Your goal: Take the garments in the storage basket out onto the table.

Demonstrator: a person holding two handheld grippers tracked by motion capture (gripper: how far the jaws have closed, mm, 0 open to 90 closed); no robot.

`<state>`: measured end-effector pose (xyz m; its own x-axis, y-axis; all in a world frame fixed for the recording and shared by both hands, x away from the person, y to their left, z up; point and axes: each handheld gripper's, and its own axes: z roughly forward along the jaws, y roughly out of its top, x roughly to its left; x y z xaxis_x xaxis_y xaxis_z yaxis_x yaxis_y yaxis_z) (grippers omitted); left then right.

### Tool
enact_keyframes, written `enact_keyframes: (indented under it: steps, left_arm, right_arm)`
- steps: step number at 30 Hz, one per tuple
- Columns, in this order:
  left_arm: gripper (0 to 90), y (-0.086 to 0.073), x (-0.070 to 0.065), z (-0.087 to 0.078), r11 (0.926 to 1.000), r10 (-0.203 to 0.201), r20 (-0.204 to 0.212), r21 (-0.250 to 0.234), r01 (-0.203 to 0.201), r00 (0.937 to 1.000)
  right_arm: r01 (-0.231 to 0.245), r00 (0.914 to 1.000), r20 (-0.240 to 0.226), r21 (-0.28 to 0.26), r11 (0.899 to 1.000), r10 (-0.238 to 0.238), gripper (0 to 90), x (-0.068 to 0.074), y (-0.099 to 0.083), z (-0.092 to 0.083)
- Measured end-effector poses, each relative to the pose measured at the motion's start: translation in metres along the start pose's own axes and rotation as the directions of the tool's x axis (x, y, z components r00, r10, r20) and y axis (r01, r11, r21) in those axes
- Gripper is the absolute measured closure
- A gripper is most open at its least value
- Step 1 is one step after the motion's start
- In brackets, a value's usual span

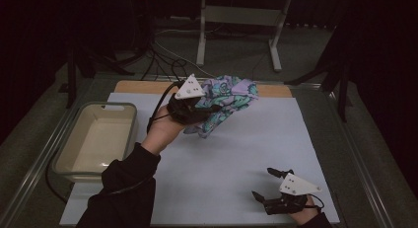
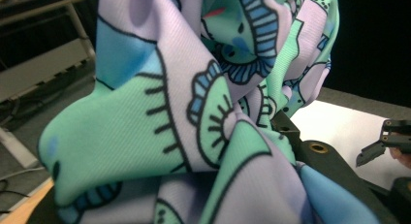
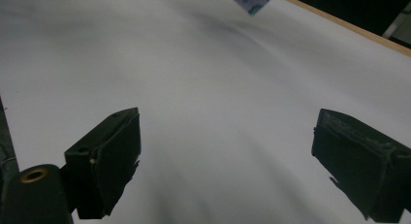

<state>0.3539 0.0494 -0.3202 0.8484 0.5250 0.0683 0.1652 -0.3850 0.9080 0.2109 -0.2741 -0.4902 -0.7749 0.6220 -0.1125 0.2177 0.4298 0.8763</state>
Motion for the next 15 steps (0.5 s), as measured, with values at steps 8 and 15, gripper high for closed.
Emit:
enact_keyframes:
  steps: [8, 15]
  left_arm:
    - [64.9, -0.018, 0.000, 0.029, 0.9979, -0.032, -0.046, 0.055, 0.034, 0.9984]
    - [68.2, -0.029, -0.008, 0.058, 0.9945, -0.054, -0.077, 0.085, 0.060, 0.9956]
  right_arm:
    - [-0.003, 1.0000, 0.000, 0.005, 1.000, 0.003, 10.6, 0.000, -0.001, 0.000]
    - [-0.003, 1.0000, 0.000, 0.009, 1.000, 0.003, 10.6, 0.000, -0.002, 0.001]
